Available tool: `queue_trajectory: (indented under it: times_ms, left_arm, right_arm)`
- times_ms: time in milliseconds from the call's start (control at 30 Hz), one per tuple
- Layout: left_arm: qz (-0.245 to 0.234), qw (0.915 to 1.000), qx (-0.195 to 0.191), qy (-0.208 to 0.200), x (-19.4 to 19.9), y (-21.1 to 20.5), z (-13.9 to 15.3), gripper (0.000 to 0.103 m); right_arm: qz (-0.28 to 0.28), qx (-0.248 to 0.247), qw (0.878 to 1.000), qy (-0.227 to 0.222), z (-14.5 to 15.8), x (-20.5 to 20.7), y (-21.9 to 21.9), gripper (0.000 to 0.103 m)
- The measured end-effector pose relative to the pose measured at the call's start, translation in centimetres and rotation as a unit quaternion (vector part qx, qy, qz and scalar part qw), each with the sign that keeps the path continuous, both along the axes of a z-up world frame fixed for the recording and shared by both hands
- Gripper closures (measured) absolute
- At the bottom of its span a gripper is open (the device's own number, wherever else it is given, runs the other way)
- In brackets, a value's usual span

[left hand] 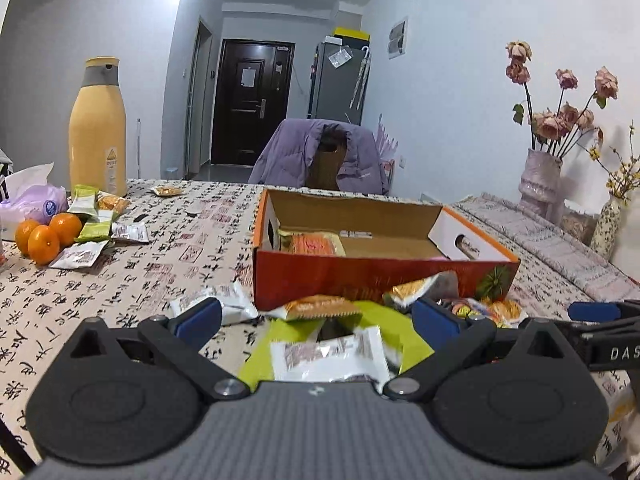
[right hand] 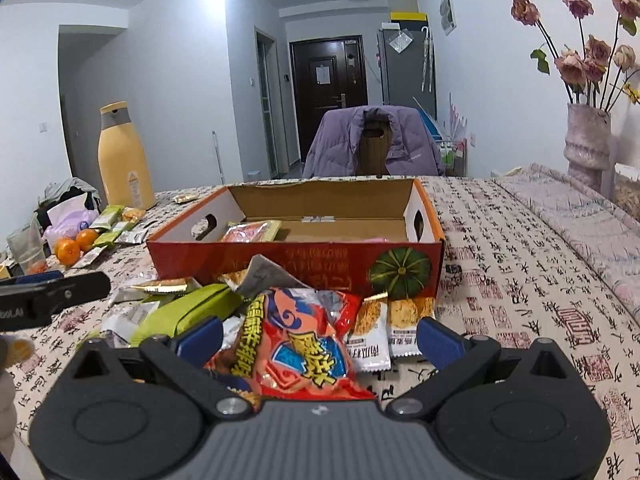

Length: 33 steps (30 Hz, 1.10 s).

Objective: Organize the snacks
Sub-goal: 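Grasp the colourful chip bag with the right tool while the left tool grasps a white packet, then lift both held packets and carry them over the orange box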

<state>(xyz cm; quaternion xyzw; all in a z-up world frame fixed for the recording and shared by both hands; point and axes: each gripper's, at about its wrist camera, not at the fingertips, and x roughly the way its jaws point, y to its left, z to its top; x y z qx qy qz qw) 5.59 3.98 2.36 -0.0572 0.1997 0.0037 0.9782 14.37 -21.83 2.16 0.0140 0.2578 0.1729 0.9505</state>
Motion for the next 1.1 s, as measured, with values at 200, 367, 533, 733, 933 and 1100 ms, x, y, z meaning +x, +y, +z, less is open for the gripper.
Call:
queue_trajectory:
  times_ms: [200, 367, 533, 733, 933, 1100]
  left_arm:
    - [-0.006, 0.9999, -0.006, 0.008, 0.0, 0.2, -0.5, 0.0]
    - [-0.007, 0.9998, -0.008, 0.015, 0.0, 0.3, -0.9, 0.0]
    - [-0.008, 0.9997, -0.005, 0.021, -0.1, 0.3, -1.1, 0.0]
    - [-0.007, 0.9995, -0.008, 0.029, 0.1, 0.6, -1.4, 0.0]
    - [-0.008, 0.9994, -0.009, 0.032, 0.2, 0.5, -1.5, 0.0]
    - [-0.006, 0.9992, -0.009, 0.039, 0.4, 0.4, -1.4, 0.0]
  right_arm:
    - [0.007, 0.006, 1.0, 0.017, 0.1, 1.1, 0.6, 0.0]
    - [0.02, 0.005, 0.998, 0.051, -0.3, 3.3, 1.9, 0.001]
    - [0.02, 0.014, 0.995, 0.092, -1.4, 5.5, 2.8, 0.009]
    - [0.019, 0.031, 0.993, 0.116, -2.8, 6.0, 2.7, 0.036]
    - [0.025, 0.038, 0.993, 0.109, -3.0, 5.3, 2.2, 0.049]
    - [0.021, 0.044, 0.996, 0.076, -2.7, 3.8, 1.6, 0.051]
